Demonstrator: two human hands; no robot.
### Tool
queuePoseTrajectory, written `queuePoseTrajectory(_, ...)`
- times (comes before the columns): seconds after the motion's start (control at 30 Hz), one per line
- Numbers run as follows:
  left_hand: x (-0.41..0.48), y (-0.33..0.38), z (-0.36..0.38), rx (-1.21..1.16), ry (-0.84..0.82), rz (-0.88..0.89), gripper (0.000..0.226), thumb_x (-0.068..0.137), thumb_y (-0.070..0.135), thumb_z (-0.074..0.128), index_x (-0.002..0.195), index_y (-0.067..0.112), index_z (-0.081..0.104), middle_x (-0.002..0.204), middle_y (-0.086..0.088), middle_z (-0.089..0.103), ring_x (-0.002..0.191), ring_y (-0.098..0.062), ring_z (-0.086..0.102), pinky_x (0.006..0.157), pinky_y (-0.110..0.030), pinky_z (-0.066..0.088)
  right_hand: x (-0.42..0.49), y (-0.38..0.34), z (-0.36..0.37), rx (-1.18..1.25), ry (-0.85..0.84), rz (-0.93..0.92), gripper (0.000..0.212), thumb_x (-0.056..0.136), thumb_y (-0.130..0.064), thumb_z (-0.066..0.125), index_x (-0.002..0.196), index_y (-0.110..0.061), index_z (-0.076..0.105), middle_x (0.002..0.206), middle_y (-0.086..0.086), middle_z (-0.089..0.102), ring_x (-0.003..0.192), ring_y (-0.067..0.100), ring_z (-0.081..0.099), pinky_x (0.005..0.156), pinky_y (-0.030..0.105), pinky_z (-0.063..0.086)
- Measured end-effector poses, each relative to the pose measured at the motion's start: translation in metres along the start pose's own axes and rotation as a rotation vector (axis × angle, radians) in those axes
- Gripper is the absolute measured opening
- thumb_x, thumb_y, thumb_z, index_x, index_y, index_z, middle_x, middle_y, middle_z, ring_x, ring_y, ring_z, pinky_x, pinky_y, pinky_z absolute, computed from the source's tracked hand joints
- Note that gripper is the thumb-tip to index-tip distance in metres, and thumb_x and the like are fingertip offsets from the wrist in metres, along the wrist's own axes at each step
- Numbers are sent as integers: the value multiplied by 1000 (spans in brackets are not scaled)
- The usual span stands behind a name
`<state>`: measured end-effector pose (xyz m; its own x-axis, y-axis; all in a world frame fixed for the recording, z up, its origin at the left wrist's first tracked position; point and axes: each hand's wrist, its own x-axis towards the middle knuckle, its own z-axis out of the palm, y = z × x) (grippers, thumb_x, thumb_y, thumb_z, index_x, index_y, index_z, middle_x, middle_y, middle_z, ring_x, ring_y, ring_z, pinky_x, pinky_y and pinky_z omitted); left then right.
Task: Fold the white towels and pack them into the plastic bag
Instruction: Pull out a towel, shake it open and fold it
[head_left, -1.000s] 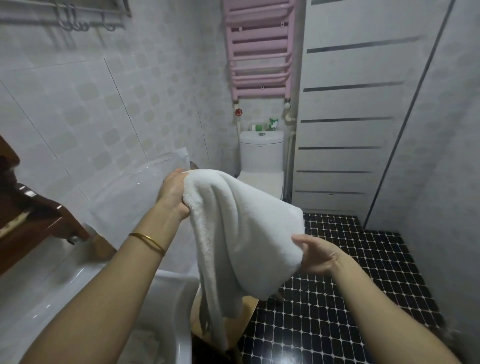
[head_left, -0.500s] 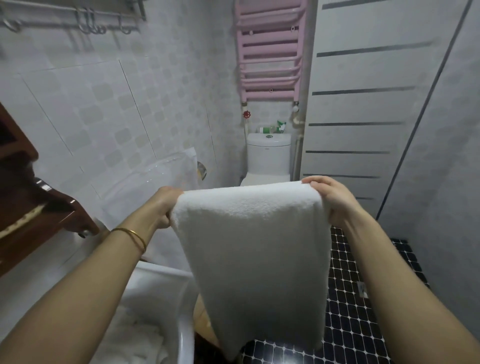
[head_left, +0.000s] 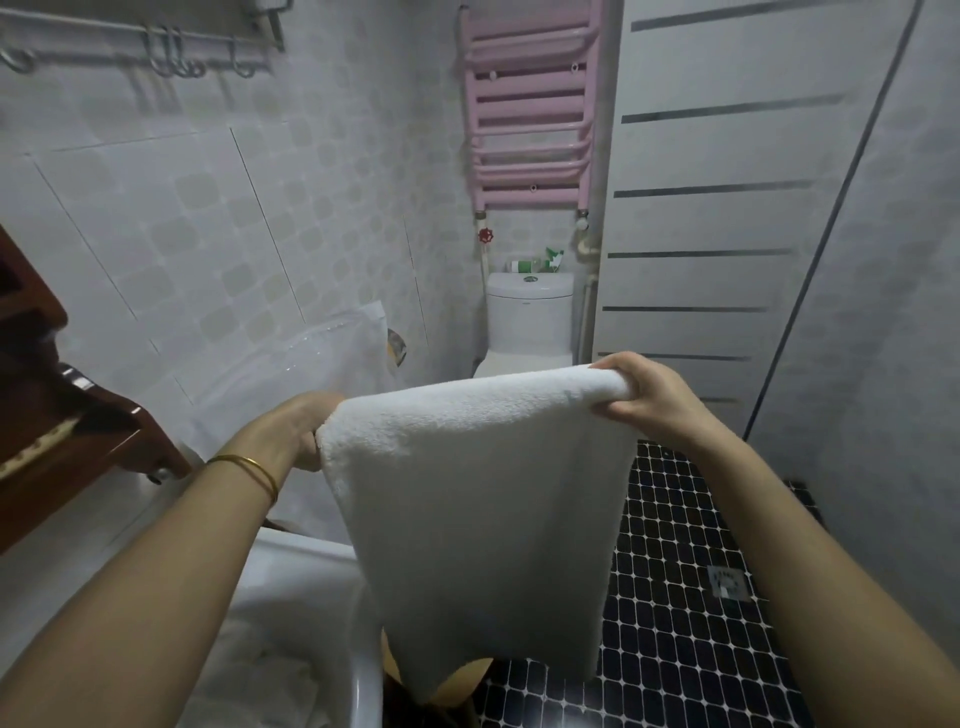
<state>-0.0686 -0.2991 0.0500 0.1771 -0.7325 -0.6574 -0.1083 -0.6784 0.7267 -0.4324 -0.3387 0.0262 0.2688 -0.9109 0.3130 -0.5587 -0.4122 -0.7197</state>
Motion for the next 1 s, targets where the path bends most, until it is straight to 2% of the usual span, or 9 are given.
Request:
queuePoseTrajectory(0.1, -3, -5, -1, 20, -1, -19, 13, 90, 13, 58, 85, 1, 63, 83, -10, 61, 72, -19, 59, 61, -26, 51, 6, -2, 4, -150, 144, -55, 39, 72, -19, 81, 107, -12, 66, 97, 5, 60, 92, 20, 55, 73, 22, 37)
queuePoseTrajectory(0.17, -4, -10, -2, -47, -26, -17, 40, 90, 14, 59, 53, -1, 66, 57, -9, 63, 46, -19, 61, 45, -23, 51, 10, -3, 1, -164, 162, -116, 40, 70, -22, 83, 105, -9, 68, 105, 7, 50, 102, 21, 46, 86, 28, 37)
queuePoseTrajectory(0.23, -8, -14, -3, -109, -36, 3, 46, 88, 14, 61, 45, 2, 65, 49, -7, 60, 40, -18, 60, 41, -22, 50, 12, -7, 0, -56, 151, -154, 35, 71, -18, 82, 101, -6, 67, 110, 3, 49, 107, 19, 44, 90, 23, 35)
queuePoseTrajectory(0.37, -13, -19, -7, -289, -104, 65, 21, 77, 4, 64, 58, -2, 70, 58, -10, 64, 49, -19, 65, 46, -26, 54, 9, -12, 9, 277, 152, -60, 28, 78, -20, 77, 90, -3, 59, 83, 5, 58, 71, 7, 53, 59, 17, 42)
queuePoseTrajectory(0.53, -3, -32, -9, -472, -126, 155, 18, 93, 9, 54, 92, -2, 67, 85, -12, 67, 74, -21, 68, 60, -33, 60, 9, -15, 17, 488, 172, 24, 37, 72, -36, 71, 86, -5, 54, 72, -4, 58, 62, 5, 55, 54, 20, 46)
queuePoseTrajectory(0.6, 1, -36, -6, -488, -108, 232, 18, 93, 9, 53, 89, 3, 70, 87, -10, 67, 73, -19, 69, 60, -29, 60, 9, -15, 17, 525, 162, 42, 37, 73, -35, 71, 85, -4, 54, 71, -2, 58, 61, 8, 55, 53, 21, 46)
queuePoseTrajectory(0.67, 2, -41, -4, -426, -97, 352, 12, 90, 8, 57, 95, 12, 67, 94, -6, 66, 76, -15, 69, 59, -26, 58, 9, -15, 17, 581, 161, 62, 33, 73, -34, 70, 84, -6, 55, 72, 0, 59, 61, 10, 57, 53, 22, 48)
queuePoseTrajectory(0.83, -2, -51, -3, -43, -197, 503, 71, 71, -7, 71, 130, 22, 44, 120, -7, 58, 105, -18, 63, 76, -23, 55, 9, -16, 13, 730, 164, 120, 17, 84, -20, 69, 89, -8, 58, 76, 4, 62, 62, 13, 62, 56, 26, 52)
queuePoseTrajectory(1.0, -3, -45, 11, 432, 152, 668, 43, 68, -9, 73, 101, 17, 62, 94, -3, 64, 82, -14, 59, 68, -23, 49, 9, -15, 7, 825, 149, 180, 21, 86, -20, 65, 99, -4, 60, 84, 11, 63, 70, 21, 62, 62, 30, 54)
